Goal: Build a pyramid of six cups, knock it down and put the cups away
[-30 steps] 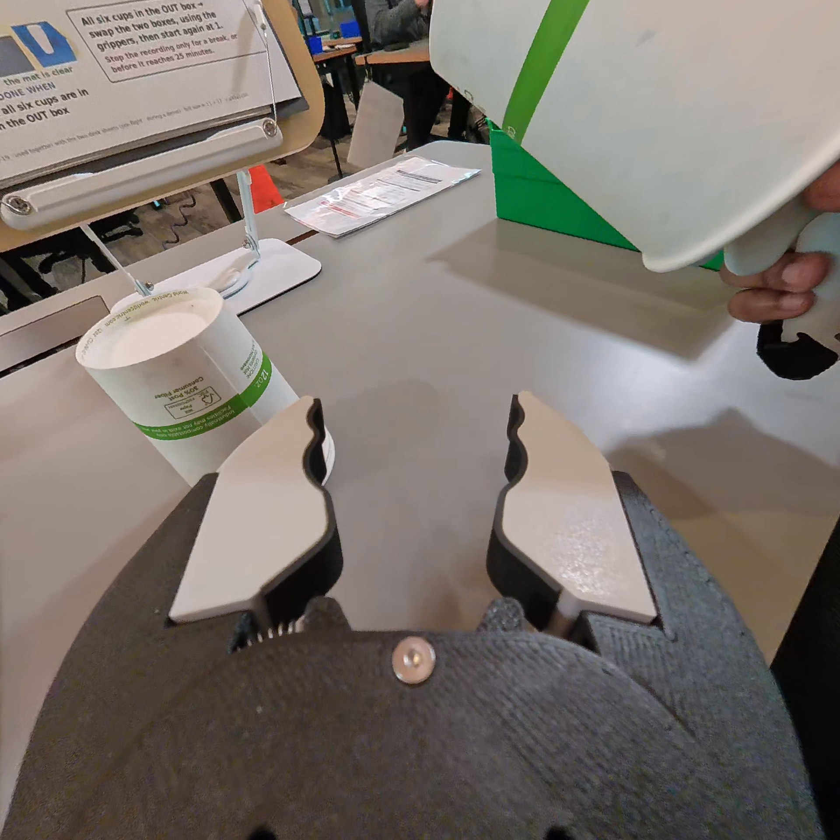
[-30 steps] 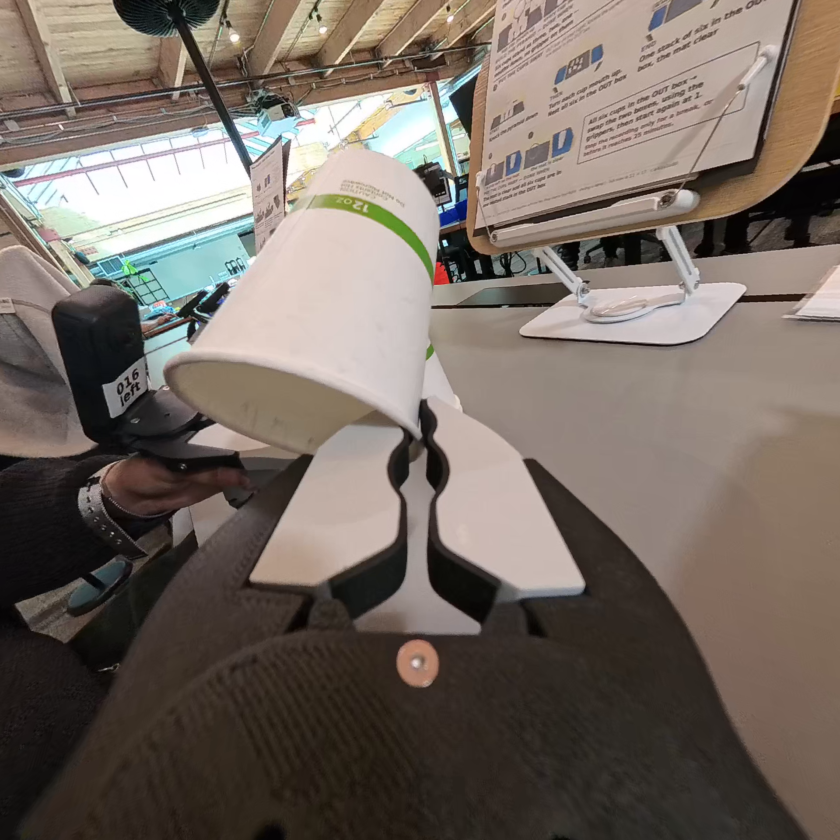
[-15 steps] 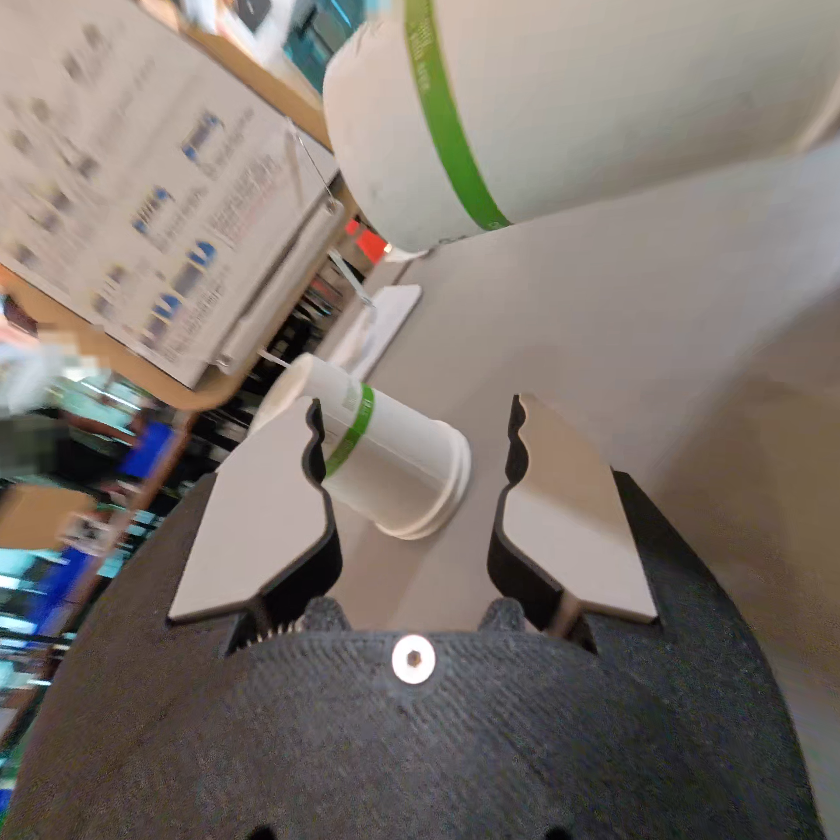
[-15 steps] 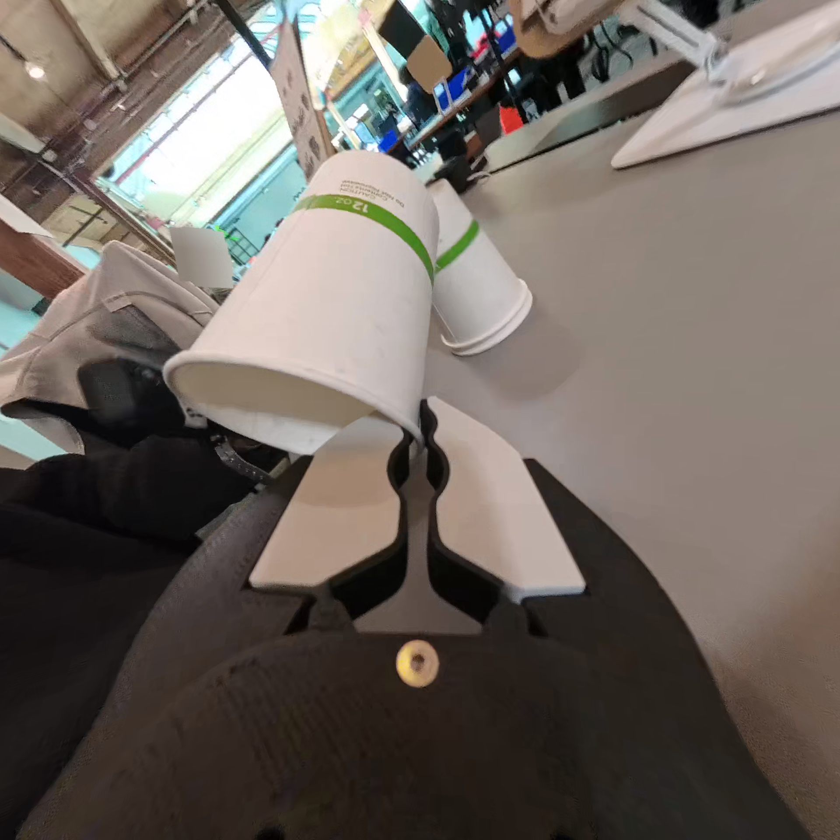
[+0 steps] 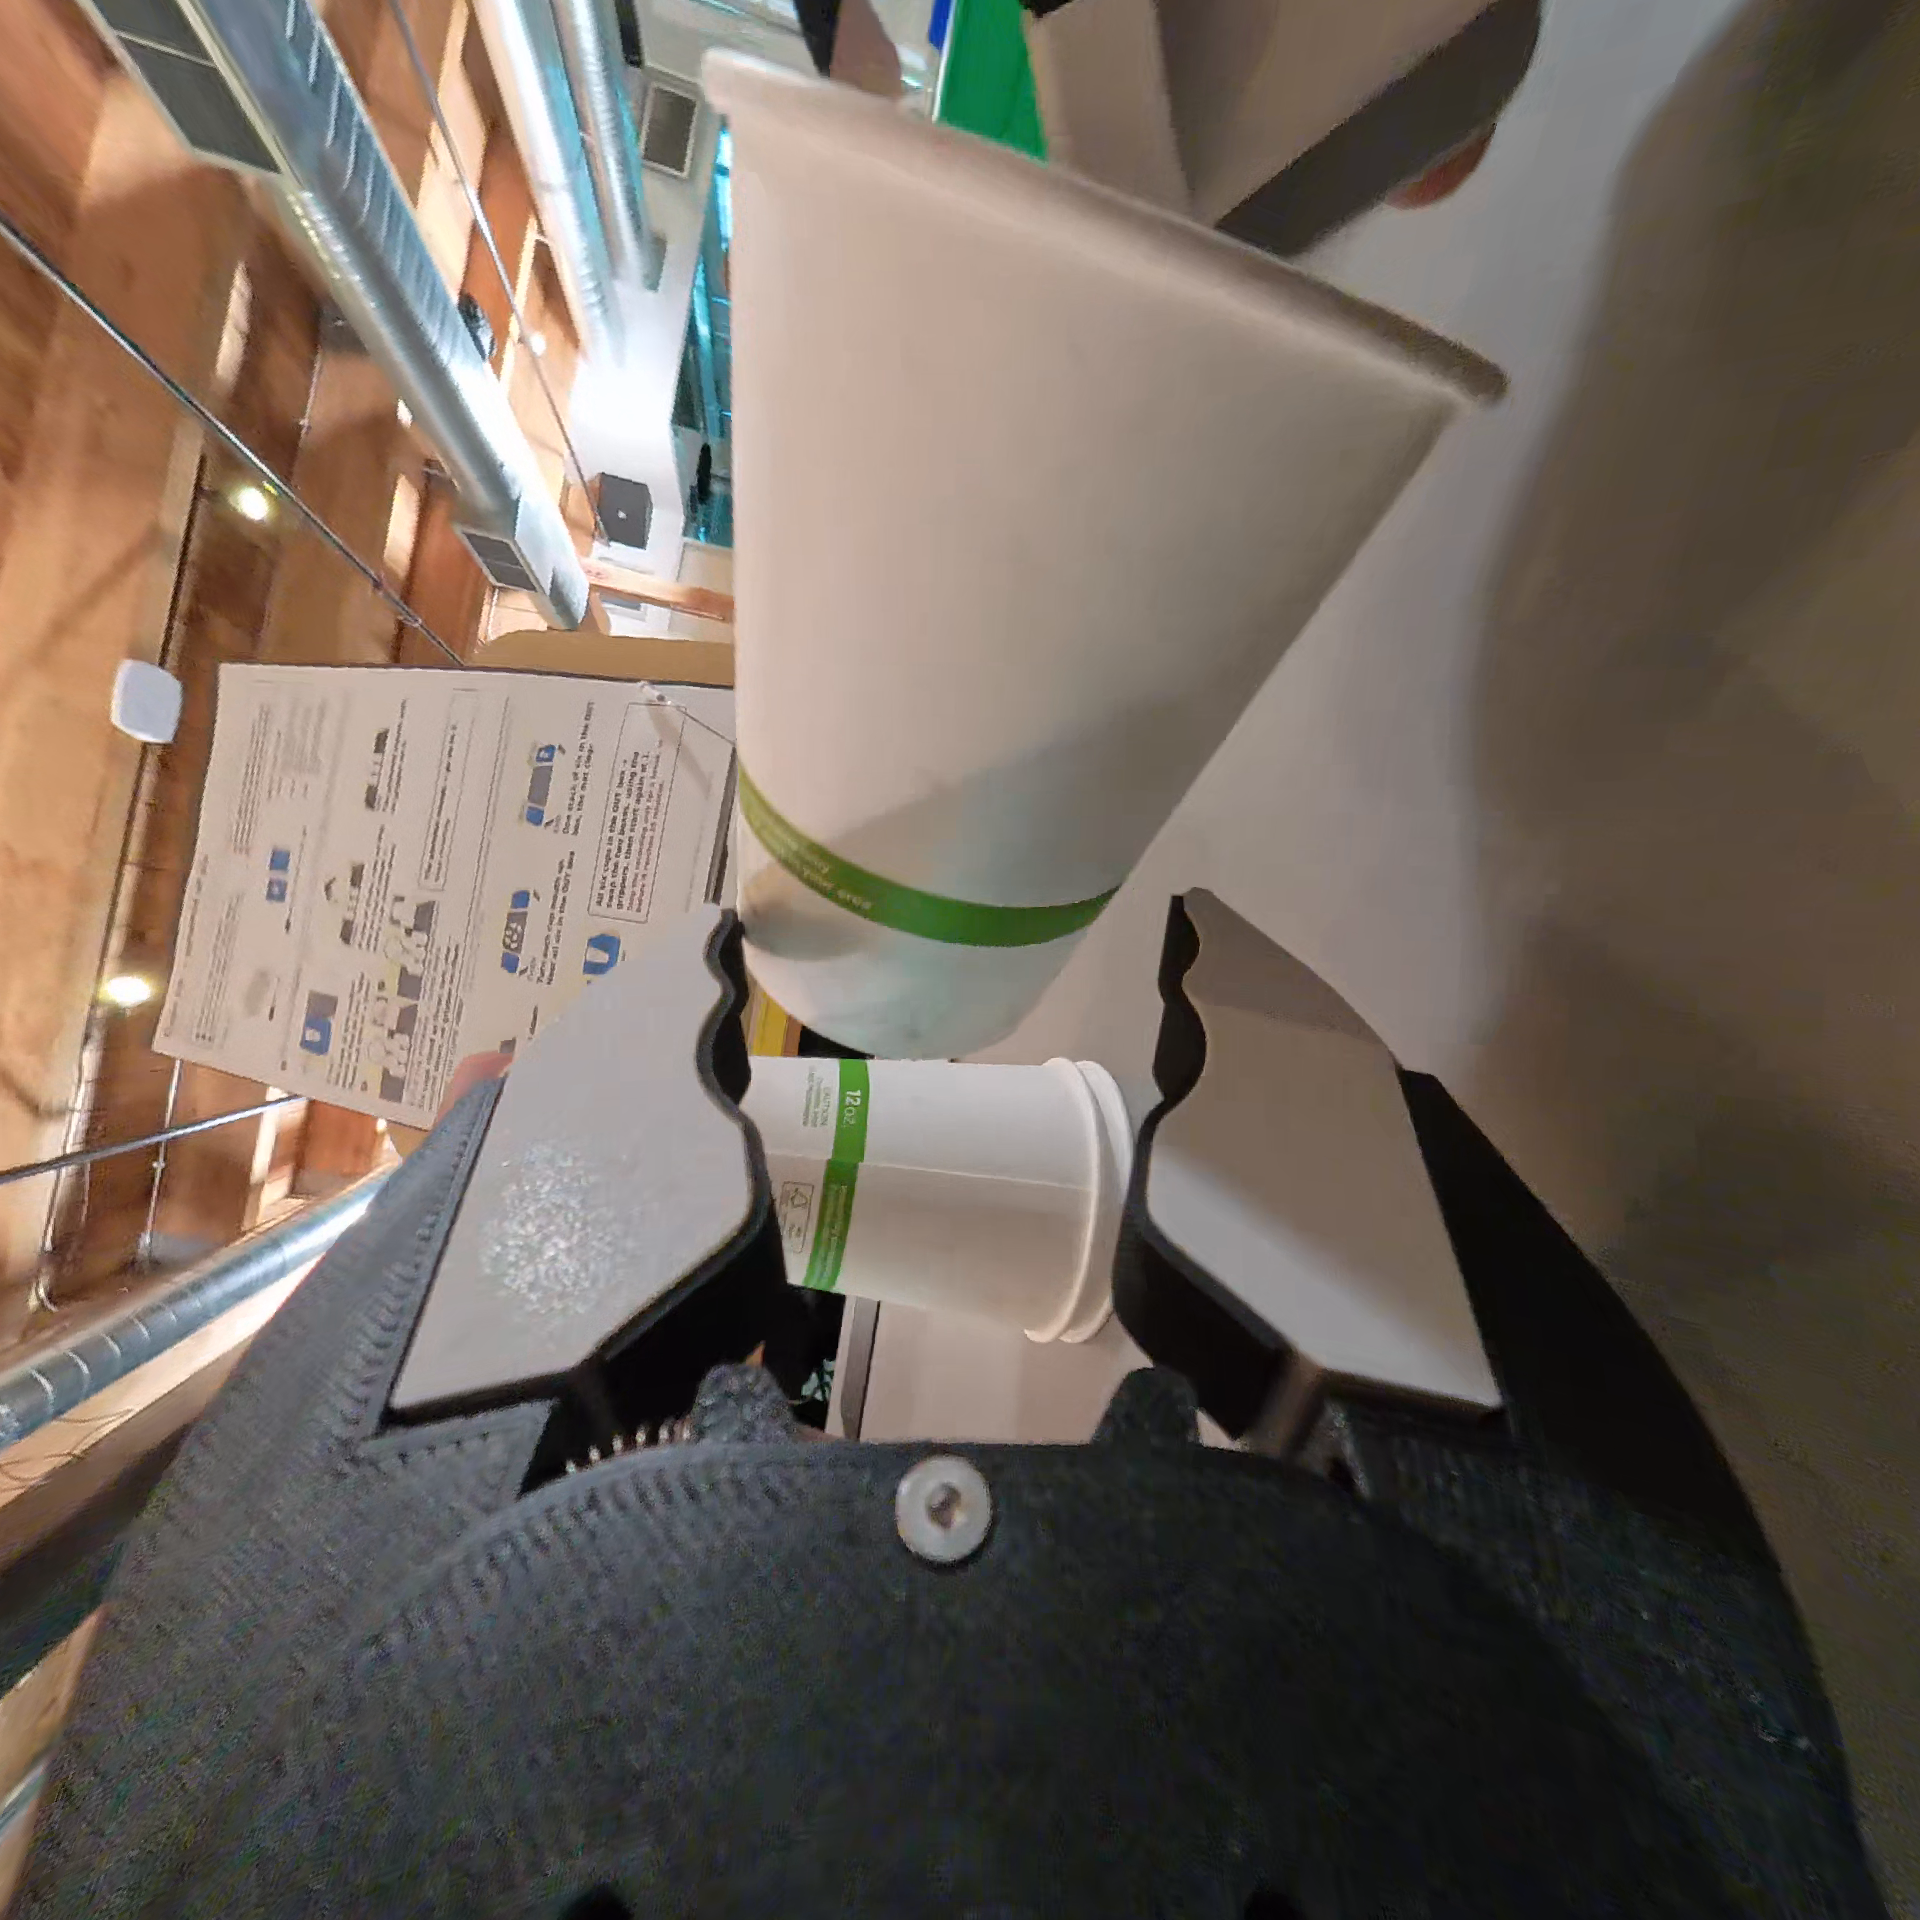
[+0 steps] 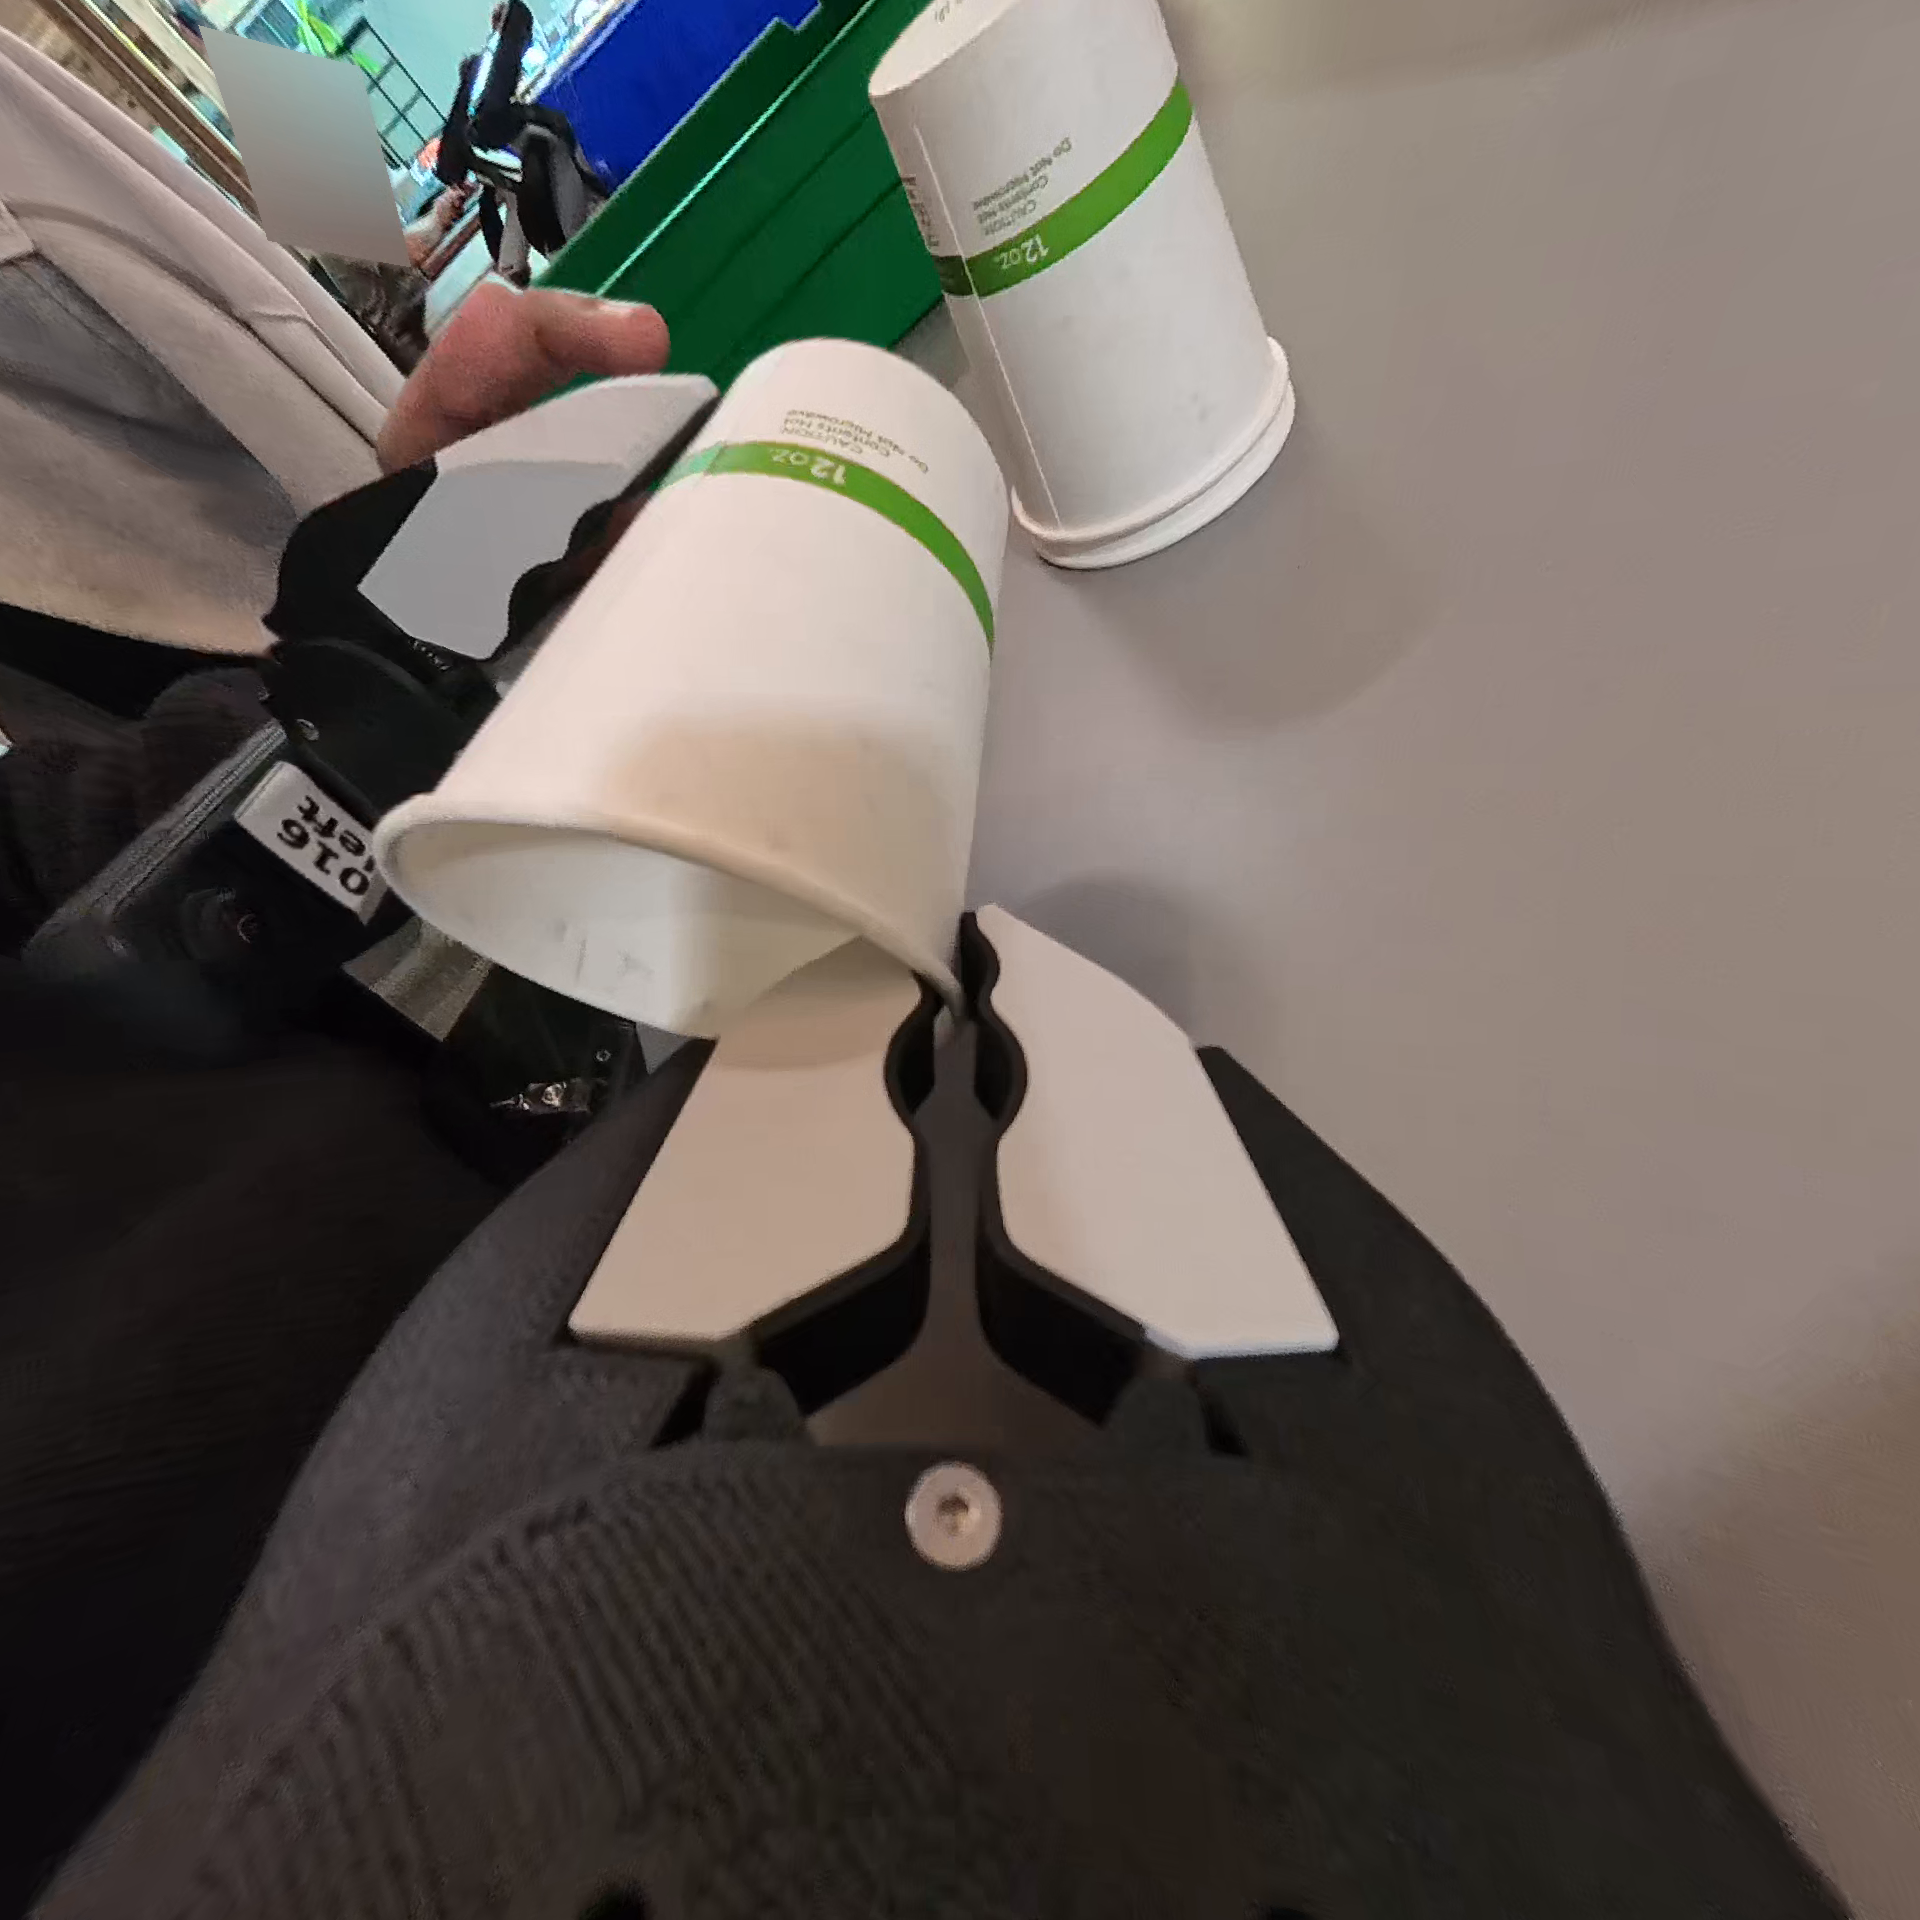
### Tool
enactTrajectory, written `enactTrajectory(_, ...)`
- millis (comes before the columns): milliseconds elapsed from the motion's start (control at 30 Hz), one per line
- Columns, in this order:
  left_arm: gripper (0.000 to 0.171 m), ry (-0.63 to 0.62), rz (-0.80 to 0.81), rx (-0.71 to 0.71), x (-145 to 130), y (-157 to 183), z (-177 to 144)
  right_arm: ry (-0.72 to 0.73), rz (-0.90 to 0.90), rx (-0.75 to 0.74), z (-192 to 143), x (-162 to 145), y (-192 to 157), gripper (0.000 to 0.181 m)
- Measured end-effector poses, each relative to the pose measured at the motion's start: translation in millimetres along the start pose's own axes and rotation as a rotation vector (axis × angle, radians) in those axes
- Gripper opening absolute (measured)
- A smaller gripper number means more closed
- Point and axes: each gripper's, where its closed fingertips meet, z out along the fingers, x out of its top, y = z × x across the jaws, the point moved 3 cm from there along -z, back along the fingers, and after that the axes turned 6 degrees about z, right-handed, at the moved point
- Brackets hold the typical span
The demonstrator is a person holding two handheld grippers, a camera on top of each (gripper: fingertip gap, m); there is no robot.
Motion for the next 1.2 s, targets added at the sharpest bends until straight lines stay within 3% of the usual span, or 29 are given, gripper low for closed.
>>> enactTrajectory(300,0.074,0.025,0.006,-0.020,6,5,-2,-0.041,-0.015,0.009,3,-6,-1,0.002)
enactTrajectory(433,0.073,0.017,-0.063,-0.042,3,3,-2,0.012,-0.063,0.037,2,0,-6,0.005)
enactTrajectory(600,0.073,0.049,-0.222,-0.078,6,-3,-3,0.121,-0.132,0.092,0,12,-22,0.036)
enactTrajectory(733,0.073,0.031,-0.415,-0.174,2,2,-1,0.206,-0.255,0.031,-3,21,-28,0.067)
enactTrajectory(933,0.072,0.044,-0.731,-0.254,-6,-4,1,0.359,-0.372,-0.006,-13,36,-40,0.085)
enactTrajectory(1200,0.072,0.100,-0.946,-0.272,-1,-13,0,0.503,-0.343,0.065,-28,50,-53,0.110)
